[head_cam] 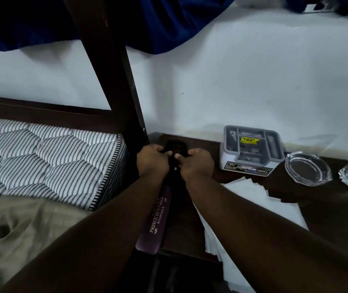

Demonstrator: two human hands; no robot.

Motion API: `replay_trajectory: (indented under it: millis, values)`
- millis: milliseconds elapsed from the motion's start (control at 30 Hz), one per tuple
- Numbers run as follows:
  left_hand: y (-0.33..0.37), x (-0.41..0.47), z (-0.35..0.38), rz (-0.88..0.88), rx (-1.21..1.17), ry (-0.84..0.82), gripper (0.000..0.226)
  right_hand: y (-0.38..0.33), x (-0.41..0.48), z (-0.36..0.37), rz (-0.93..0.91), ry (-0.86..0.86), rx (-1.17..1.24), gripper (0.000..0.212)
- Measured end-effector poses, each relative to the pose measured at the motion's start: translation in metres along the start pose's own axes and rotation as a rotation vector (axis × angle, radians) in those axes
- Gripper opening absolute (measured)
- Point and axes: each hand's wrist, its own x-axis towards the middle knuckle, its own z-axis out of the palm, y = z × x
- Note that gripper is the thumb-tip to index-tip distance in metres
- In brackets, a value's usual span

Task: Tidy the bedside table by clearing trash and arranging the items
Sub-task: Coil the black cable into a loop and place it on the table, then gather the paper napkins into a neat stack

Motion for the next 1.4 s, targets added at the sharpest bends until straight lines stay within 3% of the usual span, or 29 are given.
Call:
replay_trajectory:
  millis: [367,633,833,1033,1167,1400]
  values:
    - [0.004,-0.016,-0.012,0.086,0.091,0.011,0.027,0.003,-0.009,-0.015,0.013,-0.036,0.079,0.045]
    - [0.033,-0.072,-0.027,0.282,0.012,0.114,0.027,-0.007,-0.040,-0.064,-0.121,-0.028,0.036,0.038]
    - [0.059,-0.139,-0.028,0.311,-0.114,0.005,0.027,-0.005,-0.078,-0.130,-0.241,-0.003,0.015,0.036]
    - [0.070,-0.206,-0.016,0.278,-0.185,-0.111,0.020,0.031,-0.104,-0.203,-0.114,0.018,0.161,0.034]
    - [0.059,-0.242,0.005,0.250,-0.087,-0.202,0.029,0.062,-0.119,-0.234,-0.066,0.056,0.048,0.040]
    - [0.031,-0.270,0.029,0.224,0.036,-0.207,0.040,0.116,-0.128,-0.273,-0.139,0.095,-0.305,0.045]
